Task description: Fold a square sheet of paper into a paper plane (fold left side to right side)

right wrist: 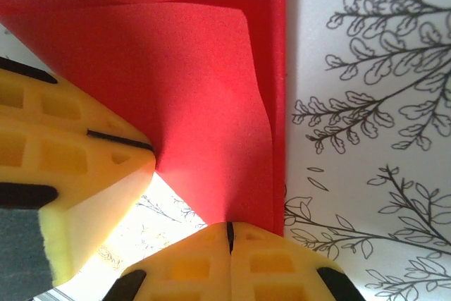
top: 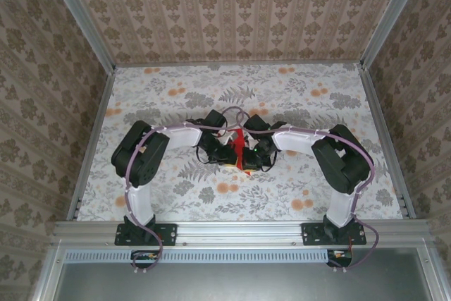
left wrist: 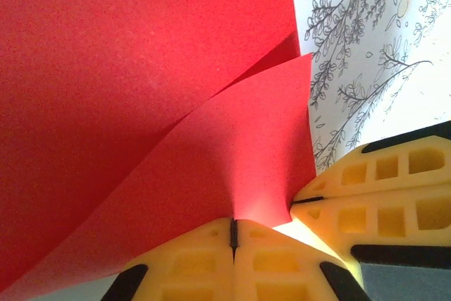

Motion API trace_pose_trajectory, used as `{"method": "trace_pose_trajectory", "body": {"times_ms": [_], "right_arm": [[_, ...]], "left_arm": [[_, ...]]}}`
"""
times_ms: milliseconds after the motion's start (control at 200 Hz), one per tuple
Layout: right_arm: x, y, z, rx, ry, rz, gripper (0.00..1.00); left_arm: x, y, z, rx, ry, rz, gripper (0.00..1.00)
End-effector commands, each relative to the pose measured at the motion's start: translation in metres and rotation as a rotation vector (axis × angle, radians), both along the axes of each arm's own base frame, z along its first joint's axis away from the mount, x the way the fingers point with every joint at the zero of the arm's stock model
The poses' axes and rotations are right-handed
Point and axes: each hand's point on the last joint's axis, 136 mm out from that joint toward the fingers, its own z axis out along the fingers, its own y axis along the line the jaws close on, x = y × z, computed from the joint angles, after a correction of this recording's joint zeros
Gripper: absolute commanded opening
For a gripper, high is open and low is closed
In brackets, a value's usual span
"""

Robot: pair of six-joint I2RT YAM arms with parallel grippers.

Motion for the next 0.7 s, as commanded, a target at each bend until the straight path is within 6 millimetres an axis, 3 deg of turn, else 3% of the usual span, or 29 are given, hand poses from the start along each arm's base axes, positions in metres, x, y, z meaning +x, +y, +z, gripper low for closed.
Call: {"method": "trace_pose_trajectory", "body": {"times_ms": [0, 595, 695], "right_arm": [[-0.023, -0.031, -0.027, -0.161, 0.088, 0.011, 0.00], [-0.027, -0.035, -0.023, -0.169, 0.090, 0.017, 0.00], [-0.025, -0.032, -0.021, -0.156, 0.084, 0.017, 0.00]], "left_arm": [[0.004, 0.024, -0.021, 0.095, 0.000, 0.024, 0.00], [0.036, 0.089, -0.026, 0.171, -0.028, 0.120, 0.00], [0.049, 0.102, -0.023, 0.169, -0.033, 0.162, 0.00]]}}
